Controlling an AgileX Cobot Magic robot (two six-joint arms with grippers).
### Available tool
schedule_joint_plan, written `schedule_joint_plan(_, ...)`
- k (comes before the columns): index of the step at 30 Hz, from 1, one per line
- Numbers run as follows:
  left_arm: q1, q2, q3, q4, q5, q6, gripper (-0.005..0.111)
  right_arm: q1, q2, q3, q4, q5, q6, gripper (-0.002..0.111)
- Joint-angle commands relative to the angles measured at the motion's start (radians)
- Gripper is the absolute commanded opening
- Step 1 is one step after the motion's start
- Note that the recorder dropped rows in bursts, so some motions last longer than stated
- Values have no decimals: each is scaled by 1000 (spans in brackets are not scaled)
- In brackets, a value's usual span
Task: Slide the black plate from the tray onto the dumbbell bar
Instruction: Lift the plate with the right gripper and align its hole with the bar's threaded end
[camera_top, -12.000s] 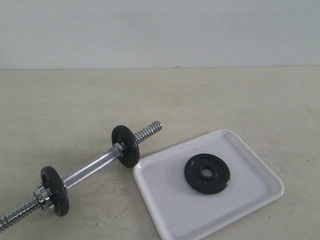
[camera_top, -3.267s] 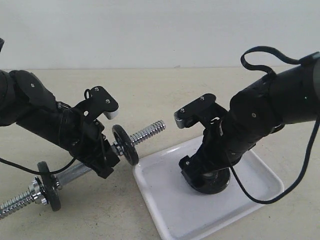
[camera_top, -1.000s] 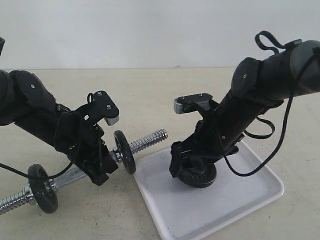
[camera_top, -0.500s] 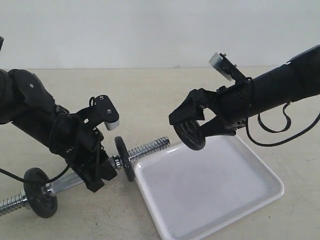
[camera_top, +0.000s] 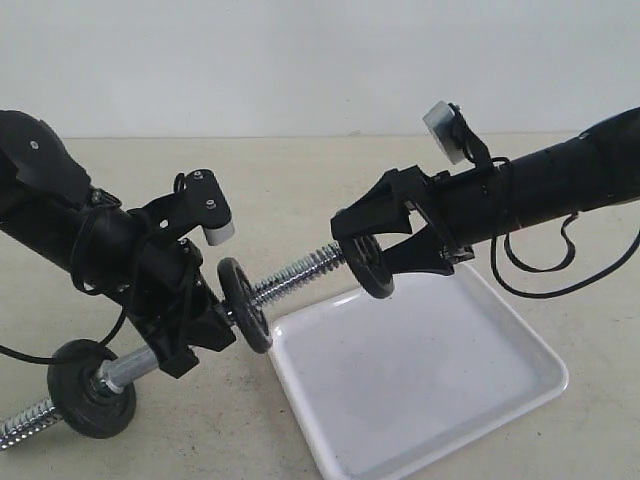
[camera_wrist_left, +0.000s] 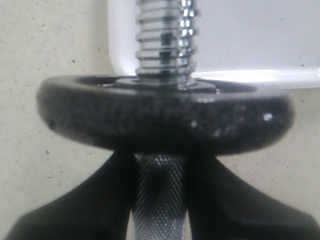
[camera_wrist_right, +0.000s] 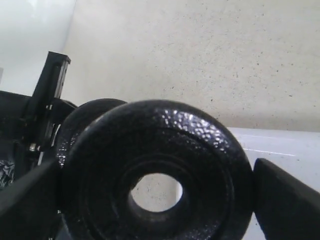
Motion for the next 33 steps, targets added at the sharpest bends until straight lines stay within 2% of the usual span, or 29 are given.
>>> schedule_joint_plan(1, -5, -37, -20, -73, 14, 10, 4, -4, 3, -5, 57, 61, -58, 0)
schedule_joint_plan(11, -5, -37, -20, -73, 14, 10, 4, -4, 3, -5, 108, 135, -110, 0)
schedule_joint_plan(33, -5, -37, -20, -88, 18, 13, 4, 8, 31, -5, 109, 135, -117, 0)
